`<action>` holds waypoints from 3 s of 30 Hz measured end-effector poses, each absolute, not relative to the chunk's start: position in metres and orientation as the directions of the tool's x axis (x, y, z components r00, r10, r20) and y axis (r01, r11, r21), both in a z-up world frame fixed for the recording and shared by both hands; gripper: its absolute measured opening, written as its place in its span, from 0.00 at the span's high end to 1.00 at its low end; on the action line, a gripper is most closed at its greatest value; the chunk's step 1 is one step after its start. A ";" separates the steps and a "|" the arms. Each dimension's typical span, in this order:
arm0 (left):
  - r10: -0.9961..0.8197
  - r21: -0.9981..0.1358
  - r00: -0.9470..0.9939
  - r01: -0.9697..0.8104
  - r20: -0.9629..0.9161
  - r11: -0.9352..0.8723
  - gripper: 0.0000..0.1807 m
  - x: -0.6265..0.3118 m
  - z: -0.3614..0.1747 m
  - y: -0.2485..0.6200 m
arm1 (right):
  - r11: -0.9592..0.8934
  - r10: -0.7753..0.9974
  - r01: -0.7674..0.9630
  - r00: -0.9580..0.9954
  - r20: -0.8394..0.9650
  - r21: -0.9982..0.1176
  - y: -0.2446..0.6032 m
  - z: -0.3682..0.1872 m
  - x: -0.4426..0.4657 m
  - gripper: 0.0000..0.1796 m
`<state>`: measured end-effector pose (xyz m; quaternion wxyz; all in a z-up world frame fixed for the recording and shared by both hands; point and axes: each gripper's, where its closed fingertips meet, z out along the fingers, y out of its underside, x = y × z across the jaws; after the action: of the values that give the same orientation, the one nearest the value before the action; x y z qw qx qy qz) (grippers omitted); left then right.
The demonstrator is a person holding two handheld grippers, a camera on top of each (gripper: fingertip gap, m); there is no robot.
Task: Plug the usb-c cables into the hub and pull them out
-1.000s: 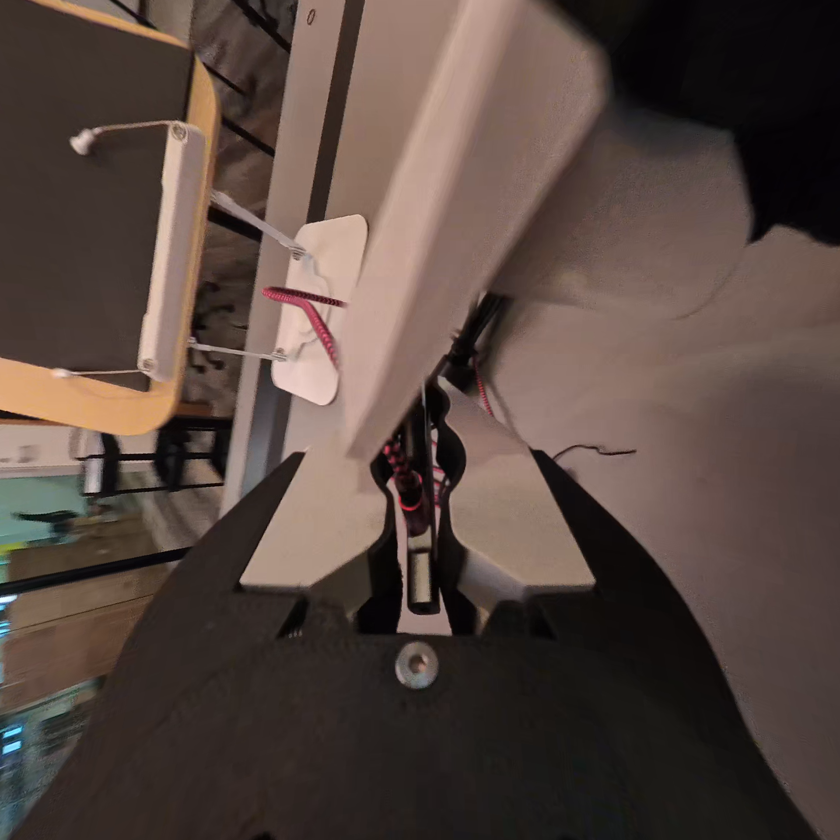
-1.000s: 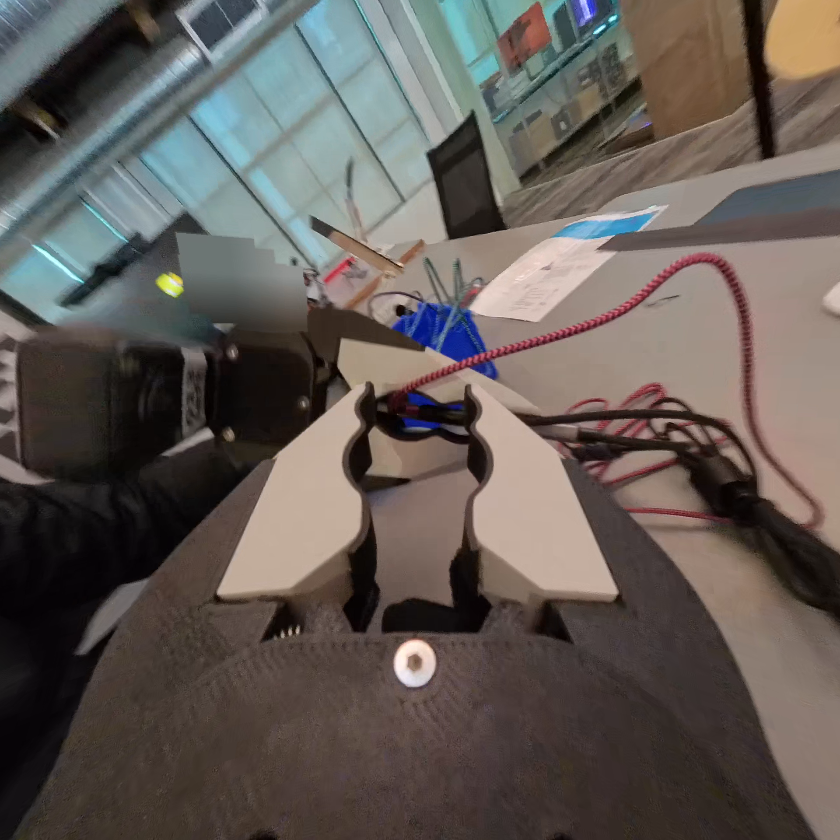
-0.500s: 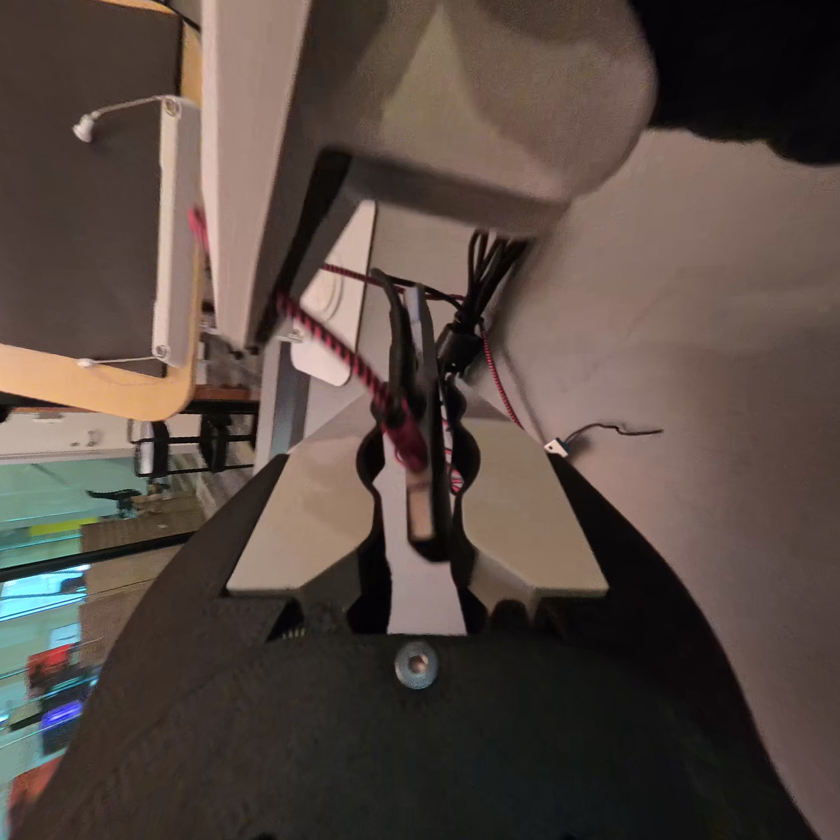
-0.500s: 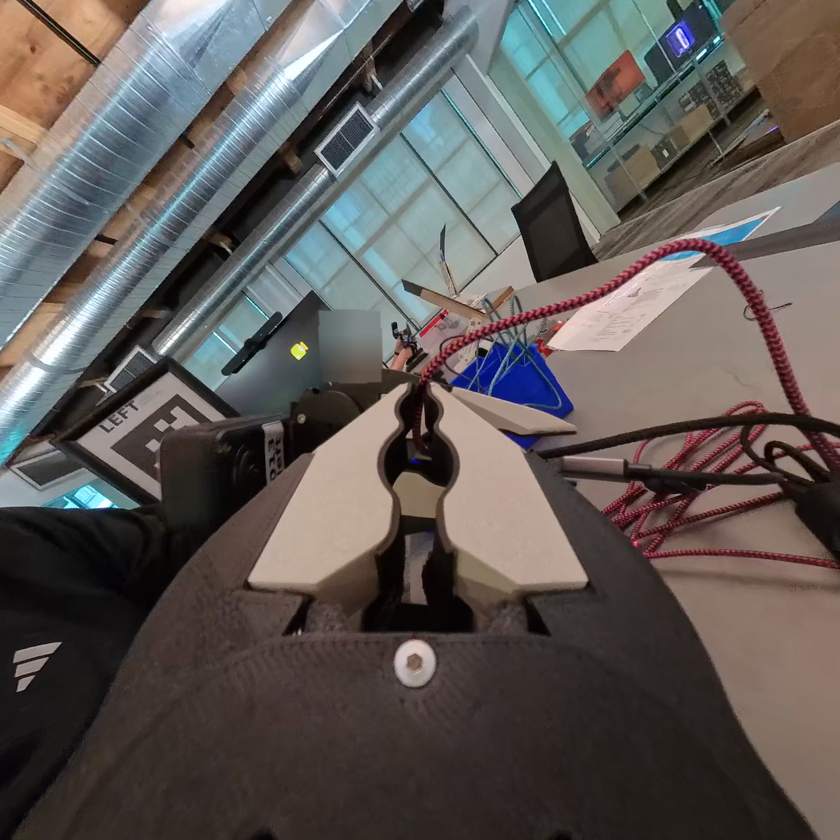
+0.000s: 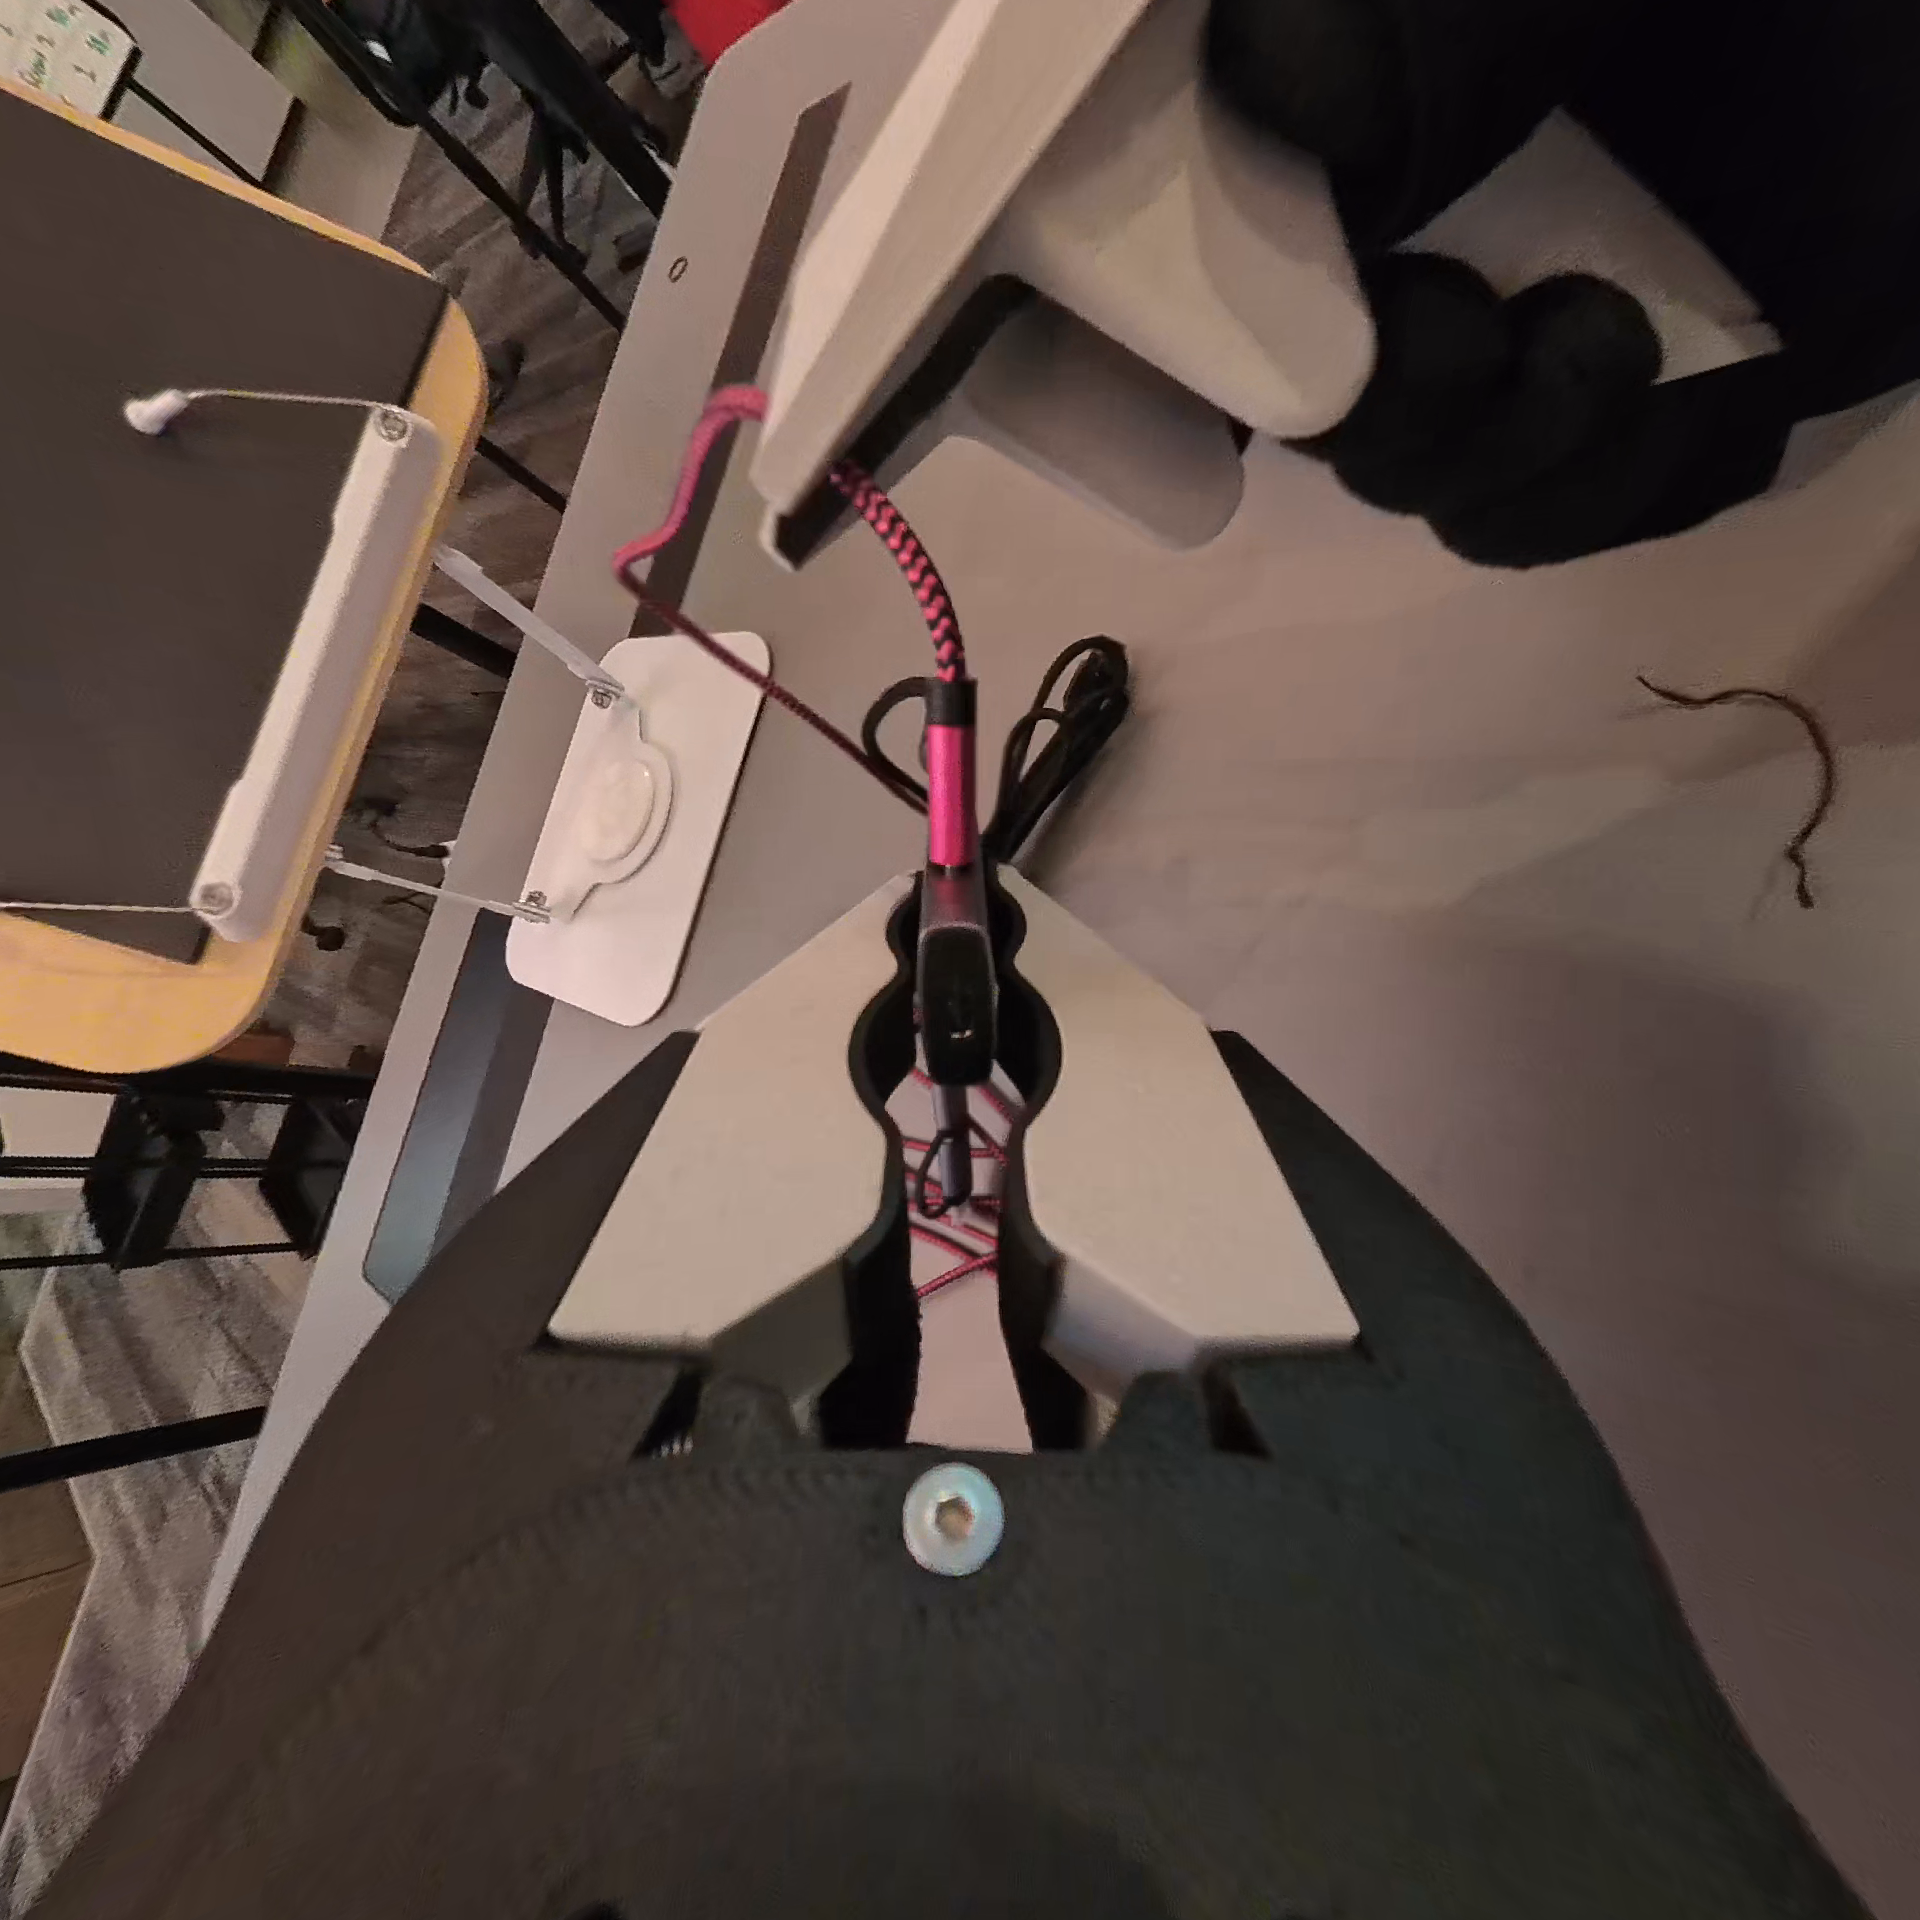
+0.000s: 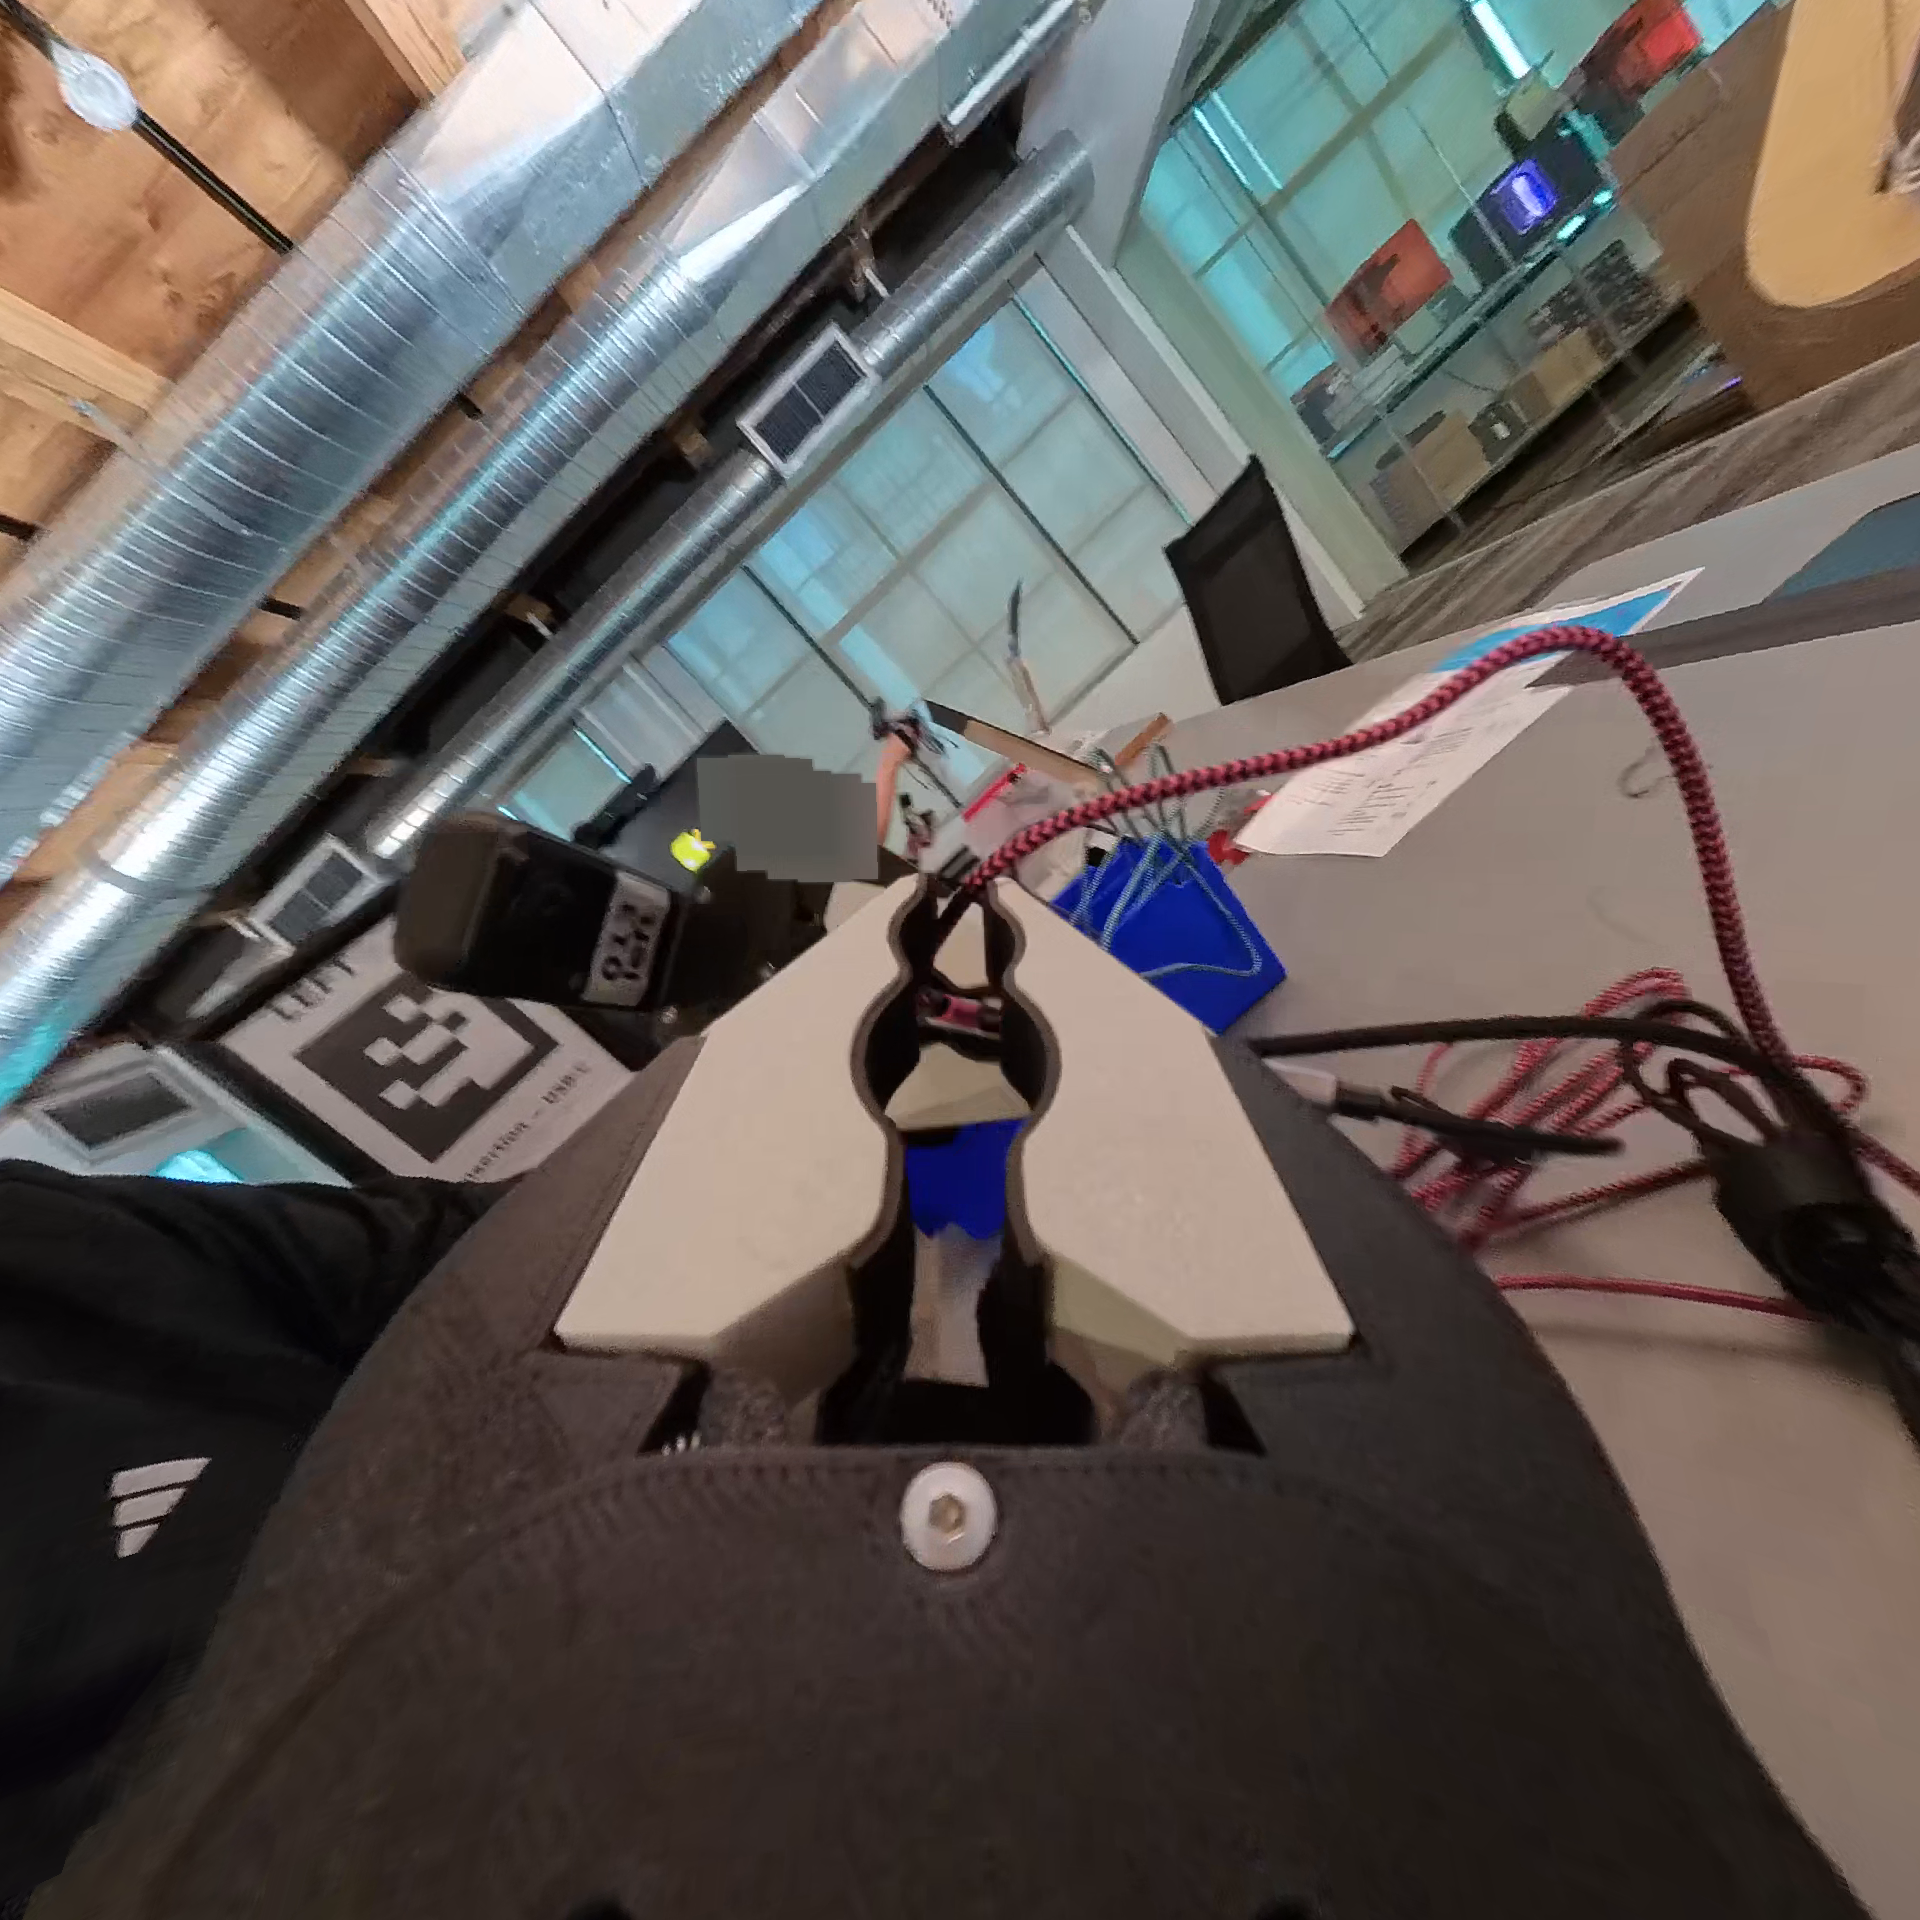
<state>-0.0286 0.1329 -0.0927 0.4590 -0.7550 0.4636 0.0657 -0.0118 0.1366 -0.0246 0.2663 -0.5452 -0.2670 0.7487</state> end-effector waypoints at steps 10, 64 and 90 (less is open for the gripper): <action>-0.501 -0.411 0.389 -0.909 -0.773 -0.073 0.96 -0.045 -0.079 0.139 | -0.127 0.991 0.059 -0.046 -0.129 -0.990 0.099 -0.021 0.005 0.85; -0.254 -0.183 0.190 -0.982 -0.948 -0.049 0.97 -0.040 -0.057 0.149 | -0.392 0.919 -0.156 -0.104 -0.379 -0.907 0.113 -0.030 -0.012 0.95; -0.324 -0.182 0.166 -0.983 -0.931 0.017 0.96 -0.025 -0.061 0.146 | -0.309 0.947 -0.049 -0.104 -0.303 -0.950 0.105 -0.033 -0.010 0.94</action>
<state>-0.0250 0.1458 -0.0613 0.4657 -0.6052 0.5401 0.3538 -0.0096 0.1055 -0.0331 0.4078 -0.5308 -0.4230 0.6108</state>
